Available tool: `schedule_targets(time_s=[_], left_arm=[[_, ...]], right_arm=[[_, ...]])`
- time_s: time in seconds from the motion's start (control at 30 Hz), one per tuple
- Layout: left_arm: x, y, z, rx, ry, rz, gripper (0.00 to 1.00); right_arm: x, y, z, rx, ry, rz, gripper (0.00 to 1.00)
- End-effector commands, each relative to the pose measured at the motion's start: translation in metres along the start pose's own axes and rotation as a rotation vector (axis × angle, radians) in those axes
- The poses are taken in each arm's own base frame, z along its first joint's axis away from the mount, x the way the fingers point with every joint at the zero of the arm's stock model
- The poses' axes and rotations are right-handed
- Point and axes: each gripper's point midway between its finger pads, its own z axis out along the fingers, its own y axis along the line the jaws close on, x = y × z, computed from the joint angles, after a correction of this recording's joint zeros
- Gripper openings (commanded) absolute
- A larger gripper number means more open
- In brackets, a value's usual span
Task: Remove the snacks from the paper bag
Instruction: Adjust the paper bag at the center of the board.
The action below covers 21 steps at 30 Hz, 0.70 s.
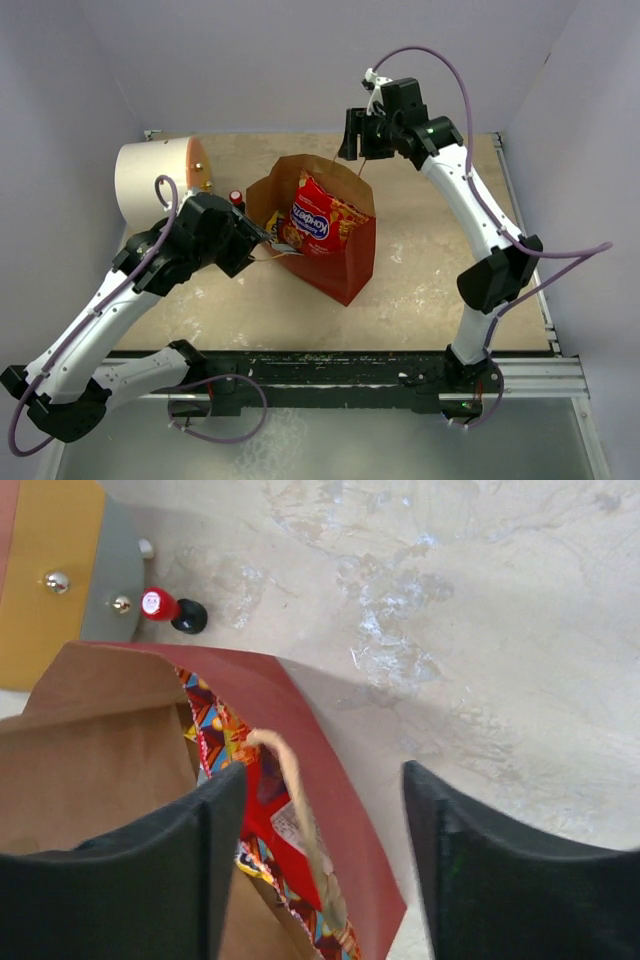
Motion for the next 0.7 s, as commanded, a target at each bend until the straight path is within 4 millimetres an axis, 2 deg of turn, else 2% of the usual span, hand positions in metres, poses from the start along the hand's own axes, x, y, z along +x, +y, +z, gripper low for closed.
schedule_targets(time_s=[0.0, 0.03, 0.13, 0.23, 0.33, 0.4, 0.53, 0.67], left_arm=[[-0.018, -0.034, -0.014, 0.115, -0.071, 0.066, 0.57], [-0.018, -0.037, -0.014, 0.125, -0.073, 0.084, 0.5], [-0.019, -0.05, -0.012, 0.167, -0.055, 0.133, 0.37], [-0.022, -0.055, -0.008, 0.159, -0.027, 0.16, 0.28], [-0.029, -0.06, -0.005, 0.164, -0.019, 0.189, 0.14], [-0.037, -0.068, -0.004, 0.191, -0.007, 0.212, 0.09], [-0.06, -0.085, -0.001, 0.236, 0.017, 0.284, 0.04], [-0.085, -0.1, 0.007, 0.228, 0.018, 0.371, 0.02]], right_arm=[[-0.027, 0.015, -0.021, -0.067, -0.069, -0.038, 0.51], [-0.028, 0.016, -0.023, -0.069, -0.071, -0.038, 0.46], [-0.028, 0.013, -0.036, -0.048, -0.088, -0.042, 0.16], [-0.022, 0.013, -0.051, -0.049, -0.104, -0.065, 0.0], [-0.011, 0.018, -0.065, -0.085, -0.1, -0.07, 0.0], [-0.005, 0.021, -0.074, -0.106, -0.1, -0.05, 0.0], [0.007, 0.026, -0.093, -0.134, -0.11, -0.003, 0.0], [0.025, 0.048, -0.108, -0.263, -0.089, 0.058, 0.0]])
